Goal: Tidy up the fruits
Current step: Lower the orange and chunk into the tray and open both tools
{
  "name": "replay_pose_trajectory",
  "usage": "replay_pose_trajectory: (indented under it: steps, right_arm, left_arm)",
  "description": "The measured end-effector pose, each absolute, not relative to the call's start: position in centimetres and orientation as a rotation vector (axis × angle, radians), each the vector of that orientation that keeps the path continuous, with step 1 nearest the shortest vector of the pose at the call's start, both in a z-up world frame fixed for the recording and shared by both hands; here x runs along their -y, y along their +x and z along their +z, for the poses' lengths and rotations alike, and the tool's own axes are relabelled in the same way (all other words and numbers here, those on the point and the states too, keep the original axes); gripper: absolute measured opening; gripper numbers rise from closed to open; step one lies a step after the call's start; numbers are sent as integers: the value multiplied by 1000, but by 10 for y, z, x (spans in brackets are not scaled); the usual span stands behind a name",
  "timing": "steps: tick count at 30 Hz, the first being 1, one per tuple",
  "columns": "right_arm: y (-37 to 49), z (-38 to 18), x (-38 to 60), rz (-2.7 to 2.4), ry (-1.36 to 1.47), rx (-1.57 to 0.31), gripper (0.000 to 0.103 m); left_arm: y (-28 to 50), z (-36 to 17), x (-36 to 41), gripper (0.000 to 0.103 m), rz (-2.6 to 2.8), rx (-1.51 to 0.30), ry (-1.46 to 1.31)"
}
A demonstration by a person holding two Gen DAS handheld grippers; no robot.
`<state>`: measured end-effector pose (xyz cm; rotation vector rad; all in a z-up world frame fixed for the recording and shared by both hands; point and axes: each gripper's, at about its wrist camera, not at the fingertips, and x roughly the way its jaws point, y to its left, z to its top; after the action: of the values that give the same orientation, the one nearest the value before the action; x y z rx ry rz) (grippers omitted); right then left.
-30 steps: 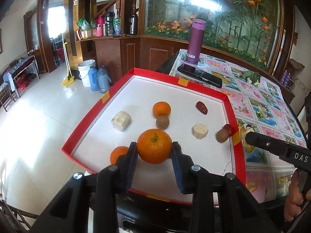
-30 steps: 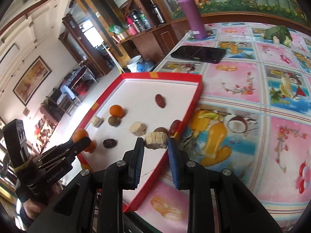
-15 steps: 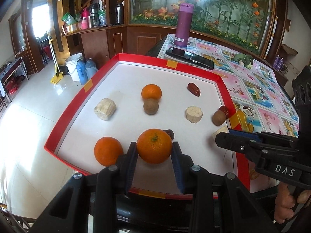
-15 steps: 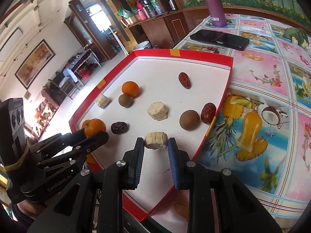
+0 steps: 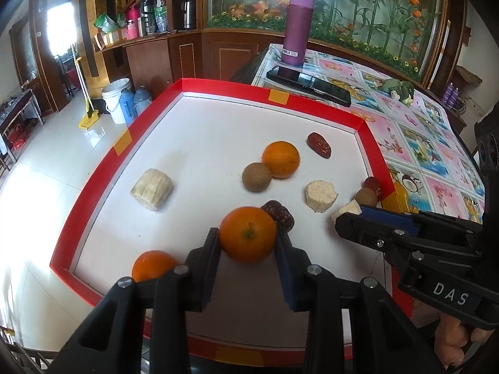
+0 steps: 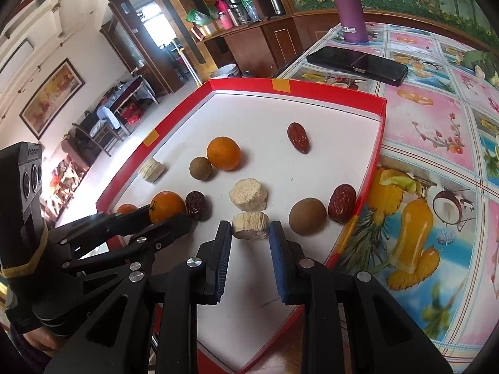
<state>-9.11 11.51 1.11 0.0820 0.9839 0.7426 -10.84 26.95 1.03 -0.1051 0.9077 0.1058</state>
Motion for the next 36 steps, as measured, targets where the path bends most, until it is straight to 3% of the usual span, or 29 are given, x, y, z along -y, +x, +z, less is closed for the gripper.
replay_pose_trajectory:
  steps: [8, 11, 15, 20, 33, 36]
  right_arm:
    - [-98, 12, -117, 742, 19, -940, 24]
    - [-104, 13, -118, 745, -8, -919, 24]
    - [-107, 13, -114, 757, -20, -897, 25]
    - [-107, 13, -110, 770, -7, -894, 37]
    - [-111, 18, -98, 799, 56, -879, 38]
    - [-112, 19, -93, 791, 73, -879, 39]
  left_arm:
    - [-109, 10, -267, 38, 132, -901, -86]
    - [-110, 10, -266, 47, 141, -900, -87]
    - [-112, 11, -266, 51, 142, -898, -84]
    - [-117, 14, -263, 62, 146, -886, -71]
    - [-126, 16, -261, 74, 159, -877, -66]
    - [-128, 16, -257, 84, 149, -878, -66]
